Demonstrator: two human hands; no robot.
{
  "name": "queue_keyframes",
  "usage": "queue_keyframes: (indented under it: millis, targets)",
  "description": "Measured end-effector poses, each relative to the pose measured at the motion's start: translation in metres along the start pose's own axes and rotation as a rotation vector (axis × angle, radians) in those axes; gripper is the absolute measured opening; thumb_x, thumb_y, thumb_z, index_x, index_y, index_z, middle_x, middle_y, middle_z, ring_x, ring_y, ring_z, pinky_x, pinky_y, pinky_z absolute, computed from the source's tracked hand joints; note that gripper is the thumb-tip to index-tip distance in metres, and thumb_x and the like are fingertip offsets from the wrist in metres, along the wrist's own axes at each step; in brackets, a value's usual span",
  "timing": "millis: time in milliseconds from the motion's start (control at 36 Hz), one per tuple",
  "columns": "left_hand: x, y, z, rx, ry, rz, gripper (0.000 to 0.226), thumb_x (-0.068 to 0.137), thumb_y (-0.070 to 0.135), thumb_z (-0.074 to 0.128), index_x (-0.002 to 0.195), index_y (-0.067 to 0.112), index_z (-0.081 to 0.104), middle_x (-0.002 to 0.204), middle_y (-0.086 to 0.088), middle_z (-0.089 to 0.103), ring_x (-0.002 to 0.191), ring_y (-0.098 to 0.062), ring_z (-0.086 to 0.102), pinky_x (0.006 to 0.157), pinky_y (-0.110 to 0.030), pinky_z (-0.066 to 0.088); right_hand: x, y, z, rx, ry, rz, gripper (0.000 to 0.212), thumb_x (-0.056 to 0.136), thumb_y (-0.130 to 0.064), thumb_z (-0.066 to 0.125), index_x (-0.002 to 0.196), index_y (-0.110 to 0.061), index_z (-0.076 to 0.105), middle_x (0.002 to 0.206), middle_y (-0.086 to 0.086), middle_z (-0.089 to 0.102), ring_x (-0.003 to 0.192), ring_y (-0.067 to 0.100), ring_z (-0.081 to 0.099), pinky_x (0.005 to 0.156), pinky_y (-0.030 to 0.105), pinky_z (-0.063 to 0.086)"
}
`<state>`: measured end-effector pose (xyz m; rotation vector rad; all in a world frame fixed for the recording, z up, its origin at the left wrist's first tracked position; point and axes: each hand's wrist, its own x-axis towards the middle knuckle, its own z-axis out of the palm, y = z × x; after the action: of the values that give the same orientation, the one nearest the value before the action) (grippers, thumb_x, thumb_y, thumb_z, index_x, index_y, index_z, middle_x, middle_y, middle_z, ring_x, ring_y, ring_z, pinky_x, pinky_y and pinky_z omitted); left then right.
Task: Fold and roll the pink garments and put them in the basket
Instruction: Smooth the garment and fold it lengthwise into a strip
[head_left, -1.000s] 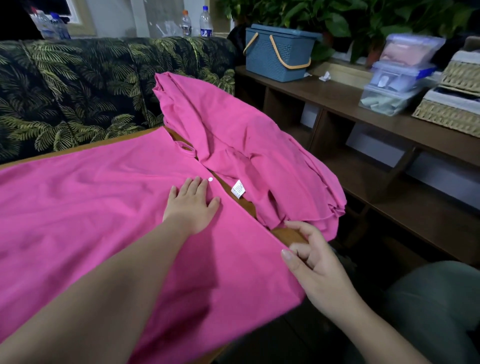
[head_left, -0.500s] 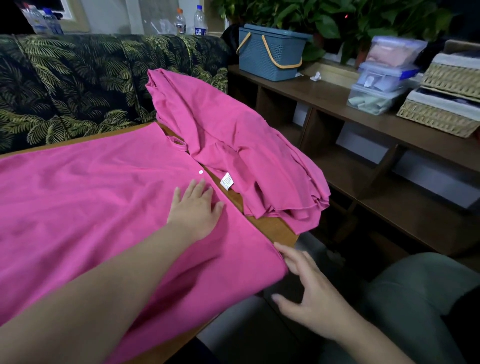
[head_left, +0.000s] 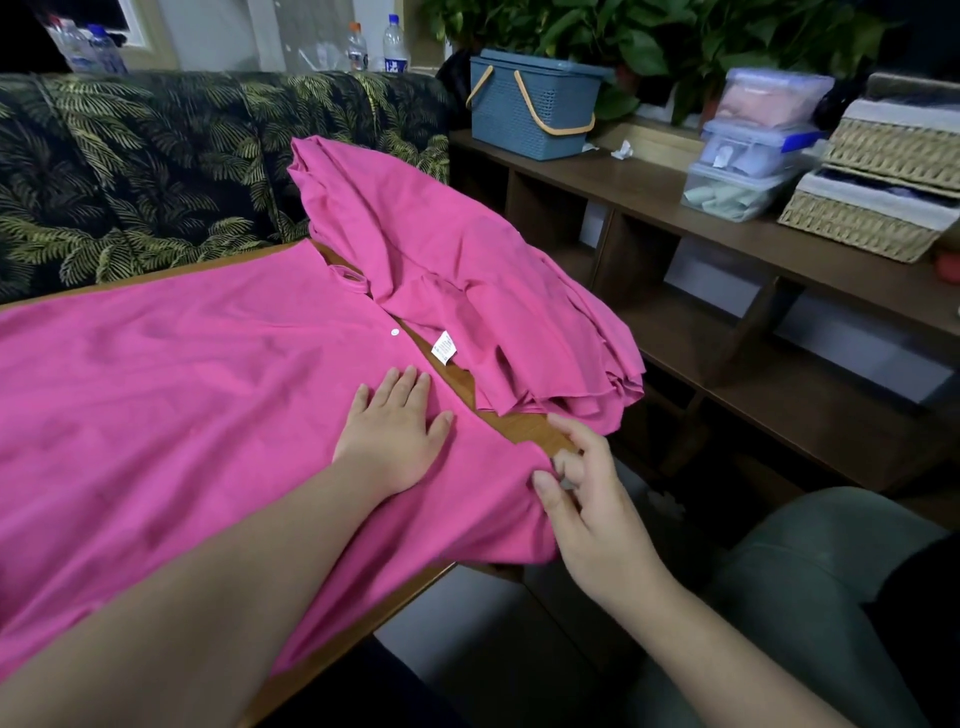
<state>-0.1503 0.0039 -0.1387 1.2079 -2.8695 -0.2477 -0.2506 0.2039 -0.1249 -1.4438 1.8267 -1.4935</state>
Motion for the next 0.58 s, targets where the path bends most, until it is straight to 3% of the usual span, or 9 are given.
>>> queue_keyframes:
  millis: [83,167,250,361,500,583]
  targets:
    - [0.000,0.000,0.000,0.005,-0.005,-0.003,0.065,0.101,0.049,0.016,0.154,0.014,0.002,0.162,-0.003,-0.002,0.148,-0.017,-0.006,0.120,-0.042,-0.003,0.002,0.001,-0.006,-0.056,-0.002,0.039,0.039,0.096,-0.016,0.054,0.117,-0.043,0.037,0.058,-0.009,0.049,0.063,0.004,0.051,0.067,0.018,0.042]
    - [0.001,0.000,0.000,0.010,-0.007,-0.001,0.065,0.101,0.050,0.016,0.154,0.014,0.002,0.162,-0.003,-0.002,0.148,-0.017,-0.006,0.120,-0.042,-0.004,0.000,0.003,-0.013,-0.012,-0.038,0.133,0.040,0.090,-0.034,0.059,0.120,-0.047,0.036,0.057,-0.005,0.055,0.062,0.004,0.052,0.069,0.026,0.042]
    - [0.001,-0.001,0.000,0.012,-0.008,0.002,0.065,0.101,0.050,0.015,0.154,0.014,0.002,0.162,-0.003,-0.002,0.148,-0.017,-0.006,0.120,-0.042,-0.004,-0.007,0.011,-0.020,0.028,-0.117,0.201,0.054,0.082,-0.045,0.059,0.126,-0.049,0.028,0.058,-0.011,0.059,0.062,-0.002,0.051,0.066,0.020,0.037]
    - [0.001,-0.001,0.001,0.020,-0.003,0.002,0.066,0.101,0.050,0.015,0.154,0.014,0.002,0.162,-0.003,-0.002,0.148,-0.017,-0.006,0.120,-0.043,-0.003,-0.022,0.026,-0.023,-0.031,-0.224,0.277,0.066,0.086,-0.024,0.070,0.127,-0.052,0.026,0.084,-0.013,0.071,0.074,-0.005,0.057,0.072,0.013,0.038]
    - [0.002,-0.002,0.003,0.019,-0.001,-0.002,0.065,0.101,0.050,0.016,0.154,0.014,0.003,0.162,-0.003,-0.001,0.149,-0.018,-0.004,0.120,-0.043,-0.001,-0.037,0.030,-0.021,0.002,-0.186,0.254,0.047,0.092,-0.004,0.060,0.122,-0.034,0.039,0.060,-0.013,0.061,0.067,-0.006,0.052,0.075,0.007,0.036]
    - [0.003,-0.002,0.003,0.019,-0.003,-0.001,0.065,0.101,0.050,0.016,0.154,0.014,0.003,0.162,-0.003,-0.001,0.148,-0.018,-0.005,0.120,-0.043,-0.002,-0.040,0.030,-0.024,0.016,-0.126,0.227,0.029,0.096,-0.013,0.054,0.117,-0.031,0.043,0.060,-0.004,0.054,0.066,-0.002,0.048,0.073,0.019,0.038]
